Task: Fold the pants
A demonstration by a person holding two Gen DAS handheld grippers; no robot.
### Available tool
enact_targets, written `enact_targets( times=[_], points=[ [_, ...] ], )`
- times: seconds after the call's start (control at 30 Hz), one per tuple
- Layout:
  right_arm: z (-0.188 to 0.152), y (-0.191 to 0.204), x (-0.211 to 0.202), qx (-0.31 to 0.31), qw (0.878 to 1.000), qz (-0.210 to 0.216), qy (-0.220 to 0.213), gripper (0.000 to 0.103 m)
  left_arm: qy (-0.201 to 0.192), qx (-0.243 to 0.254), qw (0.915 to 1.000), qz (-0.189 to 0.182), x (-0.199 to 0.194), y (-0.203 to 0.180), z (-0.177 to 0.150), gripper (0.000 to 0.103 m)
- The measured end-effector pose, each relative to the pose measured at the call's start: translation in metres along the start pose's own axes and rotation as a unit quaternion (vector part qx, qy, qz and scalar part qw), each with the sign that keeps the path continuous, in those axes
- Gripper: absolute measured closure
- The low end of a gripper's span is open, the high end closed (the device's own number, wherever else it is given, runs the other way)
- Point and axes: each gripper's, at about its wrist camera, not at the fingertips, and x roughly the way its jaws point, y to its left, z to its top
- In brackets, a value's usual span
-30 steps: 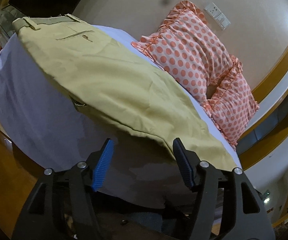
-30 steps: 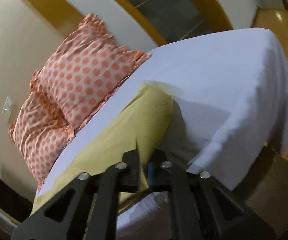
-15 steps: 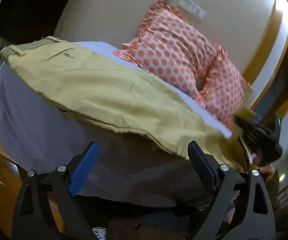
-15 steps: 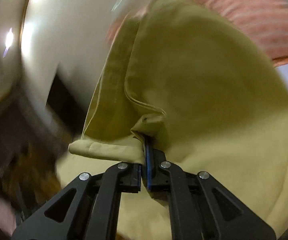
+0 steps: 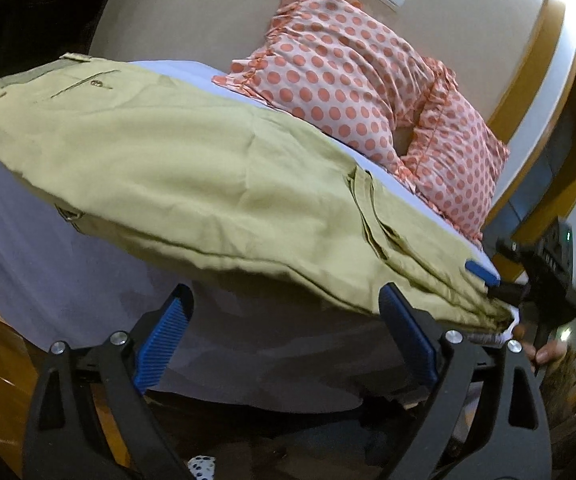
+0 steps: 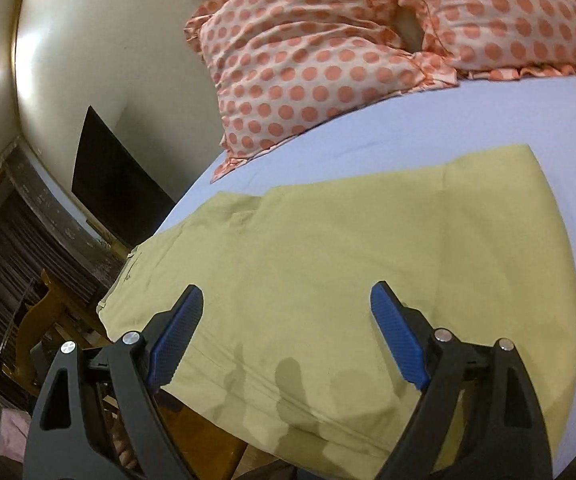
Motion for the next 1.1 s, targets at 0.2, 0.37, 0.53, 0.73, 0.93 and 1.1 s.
enact_targets(
  times=[0.2, 0.37, 0.53, 0.73, 0.93, 1.1],
  points=[
    [-0.005, 0.007, 0.009, -0.007, 1.0, 0.008, 0.007, 0.015, -0.043, -0.06, 0.9969, -0.026, -0.013, 0.019, 0.021, 0.01],
    [-0.01, 0.003, 0.011, -0.004, 1.0, 0.011, 0.007, 0.015, -0.081, -0.126, 0.9886, -0.008, -0.025, 0.049, 0.052, 0.011],
    [-0.012, 0.0, 0.012, -0.001, 1.0, 0.015, 0.004, 0.015, -0.106, -0.209, 0.9704, 0.058, -0.035, 0.101, 0.086, 0.034],
    [-0.011, -0.003, 0.009, 0.0, 1.0, 0.029, -0.002, 0.014, -0.082, -0.284, 0.9511, 0.09, -0.034, 0.146, 0.107, 0.082],
    [-0.008, -0.016, -0.01, 0.011, 0.999, 0.026, -0.026, 0.014, -0.066, -0.09, 0.9691, 0.22, -0.025, 0.05, 0.157, 0.091],
    [-0.002, -0.043, -0.047, 0.041, 0.996, -0.007, -0.079, 0.01, -0.079, 0.148, 0.967, 0.192, 0.006, -0.105, 0.17, 0.087]
  ],
)
